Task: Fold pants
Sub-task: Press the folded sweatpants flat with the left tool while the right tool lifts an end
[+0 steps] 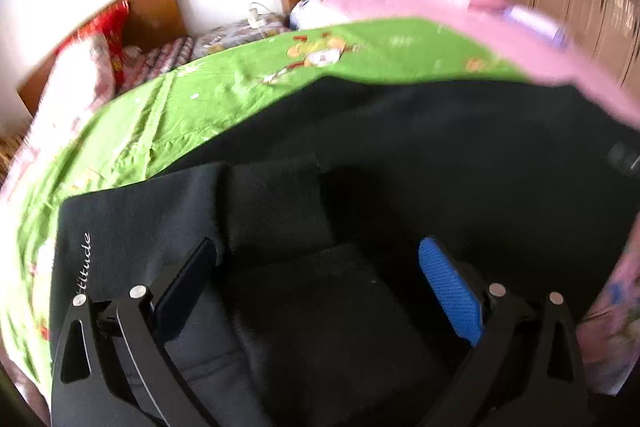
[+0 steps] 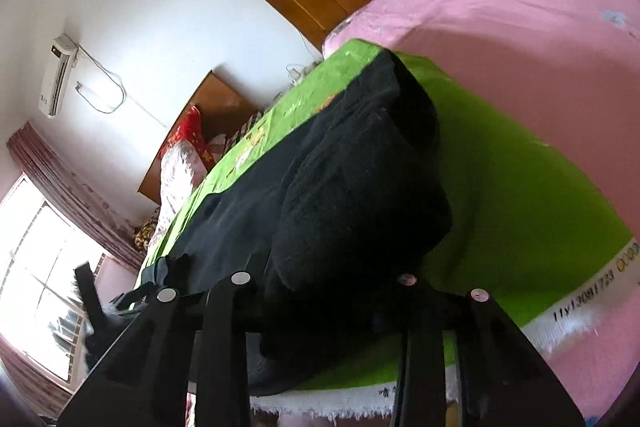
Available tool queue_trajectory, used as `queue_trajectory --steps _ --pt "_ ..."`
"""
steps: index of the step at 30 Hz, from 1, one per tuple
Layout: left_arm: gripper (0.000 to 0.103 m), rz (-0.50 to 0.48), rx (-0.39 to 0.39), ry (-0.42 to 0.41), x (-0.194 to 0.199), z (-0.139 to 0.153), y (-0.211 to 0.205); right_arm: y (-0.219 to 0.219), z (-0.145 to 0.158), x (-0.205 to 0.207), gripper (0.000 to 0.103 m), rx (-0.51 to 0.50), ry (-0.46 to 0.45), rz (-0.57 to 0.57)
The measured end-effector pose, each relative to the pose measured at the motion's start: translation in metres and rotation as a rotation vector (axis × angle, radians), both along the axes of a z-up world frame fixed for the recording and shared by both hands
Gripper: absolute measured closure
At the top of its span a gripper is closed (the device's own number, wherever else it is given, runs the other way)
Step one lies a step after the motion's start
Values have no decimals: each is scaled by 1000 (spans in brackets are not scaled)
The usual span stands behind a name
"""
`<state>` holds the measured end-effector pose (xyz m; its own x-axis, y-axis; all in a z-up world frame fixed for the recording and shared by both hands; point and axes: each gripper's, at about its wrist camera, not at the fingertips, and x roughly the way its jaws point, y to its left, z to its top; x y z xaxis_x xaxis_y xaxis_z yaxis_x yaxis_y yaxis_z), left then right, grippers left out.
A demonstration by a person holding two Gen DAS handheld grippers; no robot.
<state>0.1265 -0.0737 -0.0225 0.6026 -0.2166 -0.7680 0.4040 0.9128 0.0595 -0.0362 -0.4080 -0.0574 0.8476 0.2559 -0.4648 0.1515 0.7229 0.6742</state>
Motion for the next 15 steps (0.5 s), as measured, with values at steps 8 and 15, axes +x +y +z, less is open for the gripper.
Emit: queue_trajectory --steps 8,15 --pt "2 117 -4 28 5 12 56 15 19 -10 71 -2 -68 -46" --pt "1 46 -30 104 7 -21 46 77 87 12 71 -210 -153 16"
